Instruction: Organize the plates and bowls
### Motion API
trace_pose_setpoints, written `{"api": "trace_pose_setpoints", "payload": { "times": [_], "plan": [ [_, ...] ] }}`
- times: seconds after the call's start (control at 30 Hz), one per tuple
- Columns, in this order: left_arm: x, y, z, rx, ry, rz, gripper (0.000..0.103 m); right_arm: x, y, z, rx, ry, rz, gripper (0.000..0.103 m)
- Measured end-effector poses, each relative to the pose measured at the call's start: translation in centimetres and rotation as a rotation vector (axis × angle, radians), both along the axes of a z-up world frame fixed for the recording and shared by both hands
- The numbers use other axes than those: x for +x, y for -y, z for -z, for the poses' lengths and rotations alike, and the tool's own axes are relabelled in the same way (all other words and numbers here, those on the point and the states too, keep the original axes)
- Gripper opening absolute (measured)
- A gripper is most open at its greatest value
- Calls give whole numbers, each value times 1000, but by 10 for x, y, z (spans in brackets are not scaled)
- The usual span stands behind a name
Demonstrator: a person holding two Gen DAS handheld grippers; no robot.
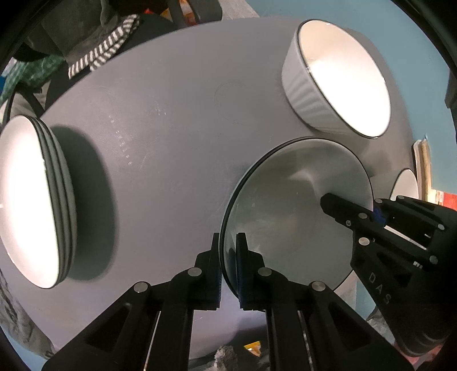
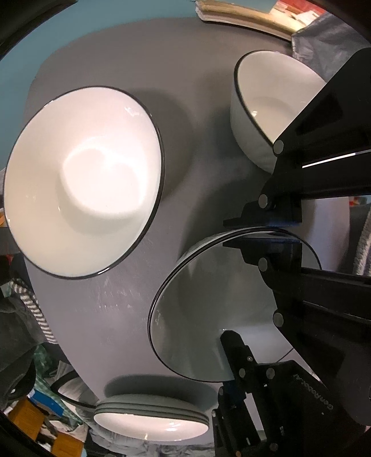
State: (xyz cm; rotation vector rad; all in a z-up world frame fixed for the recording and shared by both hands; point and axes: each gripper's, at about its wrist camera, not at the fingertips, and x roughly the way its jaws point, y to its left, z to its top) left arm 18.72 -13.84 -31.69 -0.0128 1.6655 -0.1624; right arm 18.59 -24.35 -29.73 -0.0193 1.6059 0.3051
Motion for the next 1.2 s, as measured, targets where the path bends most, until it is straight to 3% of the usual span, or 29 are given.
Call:
{"api": "trace_pose_setpoints", "payload": {
  "times": [0.67, 1.2],
  "plan": [
    [27, 15, -64, -41, 80, 52, 8, 16, 4, -66, -15, 47, 15, 6],
    [74, 44, -76, -36, 106, 113, 8, 54, 28, -81, -15, 59, 70, 6]
  ]
}}
